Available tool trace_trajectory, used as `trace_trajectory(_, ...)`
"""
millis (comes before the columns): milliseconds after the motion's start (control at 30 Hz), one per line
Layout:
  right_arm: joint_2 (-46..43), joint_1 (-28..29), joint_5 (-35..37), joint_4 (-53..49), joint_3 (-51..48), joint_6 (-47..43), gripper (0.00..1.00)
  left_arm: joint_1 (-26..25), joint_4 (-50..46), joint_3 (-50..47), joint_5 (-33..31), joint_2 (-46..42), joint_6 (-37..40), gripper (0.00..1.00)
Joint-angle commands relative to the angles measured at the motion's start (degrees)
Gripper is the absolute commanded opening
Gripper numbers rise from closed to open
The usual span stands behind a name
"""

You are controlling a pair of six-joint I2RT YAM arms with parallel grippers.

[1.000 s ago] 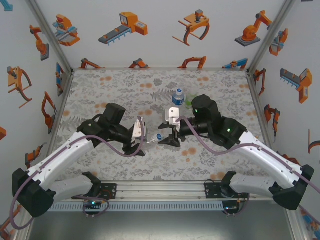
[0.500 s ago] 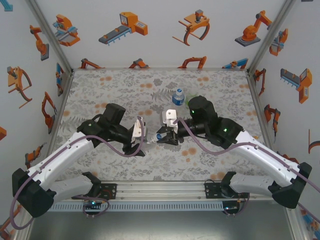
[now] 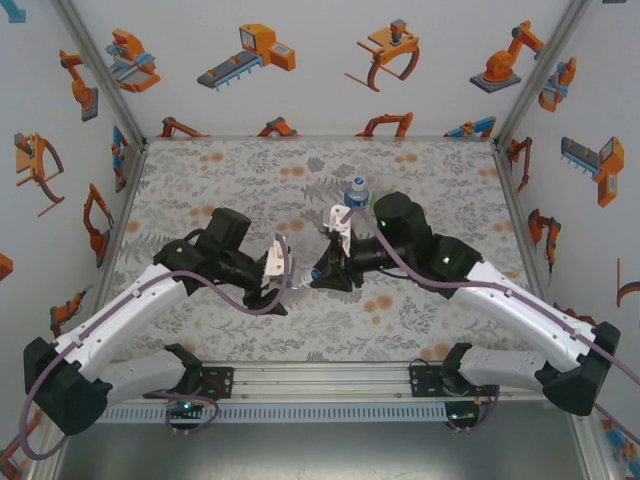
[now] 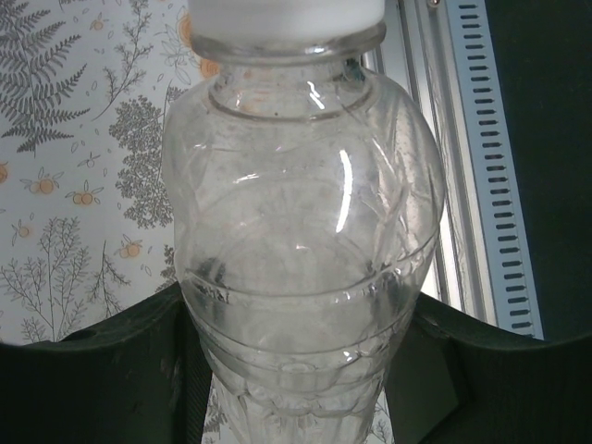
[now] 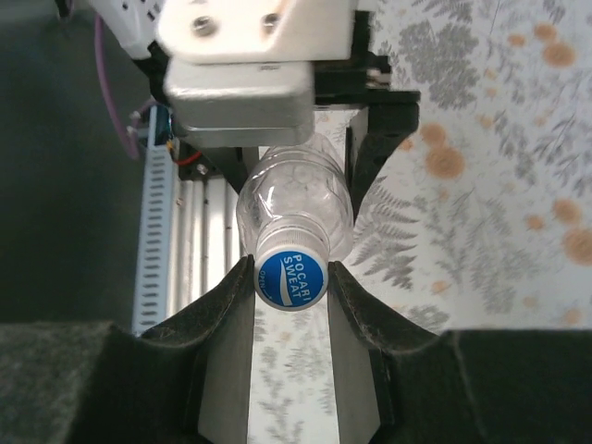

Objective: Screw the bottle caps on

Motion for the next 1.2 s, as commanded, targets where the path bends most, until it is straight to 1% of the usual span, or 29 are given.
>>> trace_trajectory(0,1.1,0.4,7.3,2.4,-1.7,19.0,0.00,-0.1,1.5,1.6,3.0,-1.5,1.4,0.00)
trace_trajectory(133,2.1,0.8,13.9,2.8,-3.0,39.4,0.00,-0.2,3.1,1.4,0.5,-2.0,-0.3,0.00)
trace_trajectory(267,4.7,0.9,17.4,-0.1,-2.6,58.0,0.00,-0.2,5.4,0.9,-2.2,-2.4,-2.4,0.00)
trace_trajectory(333,5.9,1.1,16.8,-0.6,-2.2,64.9,0.00,-0.2,5.8,0.9,-2.9,-2.2,-2.9,0.00)
trace_trajectory(433,6.8,1.1,18.2,-3.2,-1.8,73.3,0.00,-0.2,6.1,0.9,-2.9,-2.4,-3.2,0.00)
trace_trajectory(533,6.6,1.2,19.2,-3.8,-2.4,78.4,0.00,-0.1,6.9,0.5,-3.7,-2.9,-3.9,0.00)
trace_trajectory(600,6.9,1.2,18.7,-3.0,-2.2,79.1,0.00,-0.2,7.2,0.4,-4.1,-3.1,-4.1,0.00)
trace_trajectory(700,7.9,1.3,18.0,-4.5,-0.5,77.8,0.00,-0.2,7.3,0.4,-3.9,-3.0,-4.0,0.00)
trace_trajectory(733,7.8,1.2,17.9,-4.7,-0.2,77.4,0.04,-0.2,7.3,0.4,-3.8,-3.0,-4.1,0.00)
trace_trajectory(800,7.3,1.3,19.0,-5.4,0.7,74.8,0.20,-0.2,7.3,0.4,-3.4,-3.0,-4.0,0.00)
trace_trajectory(867,6.8,1.3,21.5,-7.7,2.8,68.8,0.33,-0.1,7.3,0.4,-3.1,-3.0,-4.0,0.00)
trace_trajectory(1000,5.3,1.2,24.4,-10.8,7.0,58.0,0.52,-0.1,7.3,0.2,-1.9,-2.9,-3.7,0.00)
trace_trajectory(1033,4.9,1.1,24.4,-10.8,7.7,56.1,0.54,-0.2,7.2,0.1,-1.8,-2.9,-3.6,0.00)
trace_trajectory(1167,3.5,1.0,25.0,-10.5,10.3,45.8,0.55,-0.1,6.5,0.2,-1.3,-2.8,-2.8,0.00)
